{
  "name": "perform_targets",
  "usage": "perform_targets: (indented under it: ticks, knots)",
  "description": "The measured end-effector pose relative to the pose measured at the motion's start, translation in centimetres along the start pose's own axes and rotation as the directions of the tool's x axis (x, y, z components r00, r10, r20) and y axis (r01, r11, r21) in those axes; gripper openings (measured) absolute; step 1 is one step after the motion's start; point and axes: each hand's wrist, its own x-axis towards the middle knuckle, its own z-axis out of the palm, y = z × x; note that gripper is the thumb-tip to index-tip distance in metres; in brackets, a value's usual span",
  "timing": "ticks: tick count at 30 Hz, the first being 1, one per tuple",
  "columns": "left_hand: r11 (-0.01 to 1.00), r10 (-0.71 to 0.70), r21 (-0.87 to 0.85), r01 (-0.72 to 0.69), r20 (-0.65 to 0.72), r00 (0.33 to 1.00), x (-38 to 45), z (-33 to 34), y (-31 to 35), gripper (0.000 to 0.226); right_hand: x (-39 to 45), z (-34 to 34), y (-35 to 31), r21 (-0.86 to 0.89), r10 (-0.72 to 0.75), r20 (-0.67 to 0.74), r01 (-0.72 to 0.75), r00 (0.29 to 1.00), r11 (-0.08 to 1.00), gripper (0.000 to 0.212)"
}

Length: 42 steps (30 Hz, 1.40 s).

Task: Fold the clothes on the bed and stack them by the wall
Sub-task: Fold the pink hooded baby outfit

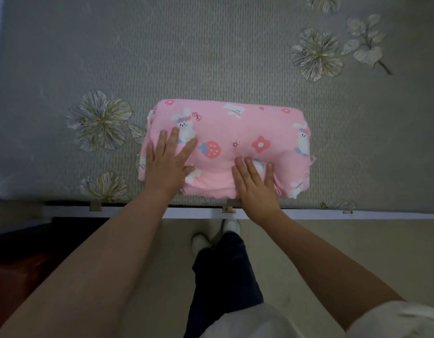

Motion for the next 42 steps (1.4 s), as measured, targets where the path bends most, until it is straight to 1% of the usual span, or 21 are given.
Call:
perform_targets:
  ticks: [1,4,6,7,8,9,10,11,12,13,14,15,16,20,23,25,27,32,35,38,42]
  knots:
    - [1.0,-0.003,0.0,0.003,0.012,1.0,0.1,0.1,0.1,0.067,0.2,0.2,0.1,-0.032,-0.006,0.006,0.006,1.0,0.999,0.083]
    - [1.0,-0.01,0.023,0.009,0.037,0.999,0.0,0.4,0.6,0.067,1.1,1.2,0.7,-0.069,-0.055,-0.147,0.045,0.988,0.997,0.038]
    - [0.999,-0.027,0.042,0.026,0.029,0.999,-0.2,-0.3,0.9,0.065,1.7,1.4,0.9,-0.068,-0.082,-0.2,0.069,0.976,0.995,0.044]
    - [0.998,0.013,0.068,-0.01,-0.048,0.999,-0.5,-0.8,1.1,0.061,1.8,1.3,0.9,-0.082,-0.084,-0.196,0.069,0.977,0.994,0.047]
    - [0.99,0.106,0.11,-0.088,-0.179,0.978,-0.7,-0.9,1.6,0.054,1.9,1.4,0.9,-0.1,-0.081,-0.215,0.061,0.973,0.993,0.054]
    - [0.972,0.218,0.153,-0.178,-0.309,0.926,-1.0,-0.8,2.2,0.045,2.0,1.4,0.8,-0.119,-0.073,-0.235,0.046,0.969,0.992,0.062]
    - [0.946,0.321,0.173,-0.274,-0.368,0.873,-1.4,-0.6,2.9,0.038,2.0,1.3,0.7,-0.131,-0.064,-0.242,0.033,0.968,0.991,0.066]
    - [0.921,0.39,0.169,-0.352,-0.356,0.849,-2.0,-0.6,3.8,0.031,2.1,1.1,0.7,-0.132,-0.057,-0.248,0.025,0.967,0.991,0.067]
    - [0.909,0.415,0.157,-0.386,-0.264,0.87,-2.3,-0.4,4.7,0.031,2.2,1.1,0.7,-0.133,-0.065,-0.286,0.028,0.956,0.991,0.067]
    - [0.908,0.404,0.177,-0.38,-0.129,0.906,-2.6,0.0,5.5,0.044,2.3,1.0,0.7,-0.115,-0.069,-0.305,0.035,0.95,0.993,0.066]
    - [0.913,0.342,0.227,-0.34,0.031,0.939,-2.8,0.8,5.8,0.062,2.3,0.8,0.9,-0.093,-0.067,-0.296,0.041,0.953,0.995,0.066]
    - [0.904,0.278,0.303,-0.301,0.117,0.953,-3.0,1.1,6.0,0.077,2.3,0.5,1.0,-0.087,-0.072,-0.281,0.05,0.957,0.995,0.066]
    - [0.886,0.273,0.355,-0.298,0.12,0.955,-3.1,1.4,5.9,0.08,2.3,0.5,1.3,-0.079,-0.095,-0.285,0.075,0.954,0.994,0.065]
    - [0.881,0.381,0.323,-0.346,-0.051,0.923,-1.6,2.4,4.8,0.065,2.6,-0.5,2.2,-0.028,-0.198,-0.196,0.197,0.96,0.98,0.043]
    - [0.915,0.371,0.259,-0.31,-0.239,0.897,0.1,2.2,4.8,0.039,3.0,-2.7,2.5,0.019,-0.125,-0.102,0.128,0.987,0.992,0.044]
    - [0.922,0.368,0.226,-0.316,-0.25,0.895,0.8,1.9,5.0,0.031,3.0,-2.8,3.2,0.056,-0.176,-0.009,0.176,0.984,0.983,0.046]
    - [0.903,0.419,0.22,-0.369,-0.262,0.87,1.4,1.0,5.2,0.037,2.9,-3.8,3.8,0.108,-0.165,0.083,0.156,0.983,0.982,0.048]
    - [0.773,0.632,0.276,-0.571,-0.263,0.729,2.6,-1.8,5.9,0.034,0.6,-4.3,4.5,0.21,-0.047,0.099,0.025,0.994,0.977,0.049]
    - [0.729,0.675,0.331,-0.599,-0.209,0.707,1.4,-1.4,6.5,0.039,-1.4,-3.2,4.3,0.189,0.037,0.153,-0.066,0.987,0.98,0.053]
    - [0.713,0.68,0.362,-0.601,-0.144,0.719,0.7,0.5,6.3,0.043,-2.4,-0.7,3.2,0.124,0.173,-0.094,-0.16,0.981,0.979,0.057]
    - [0.692,0.695,0.381,-0.613,-0.124,0.708,1.4,2.1,5.5,0.052,-2.0,2.6,2.2,0.074,0.216,-0.259,-0.203,0.941,0.976,0.045]
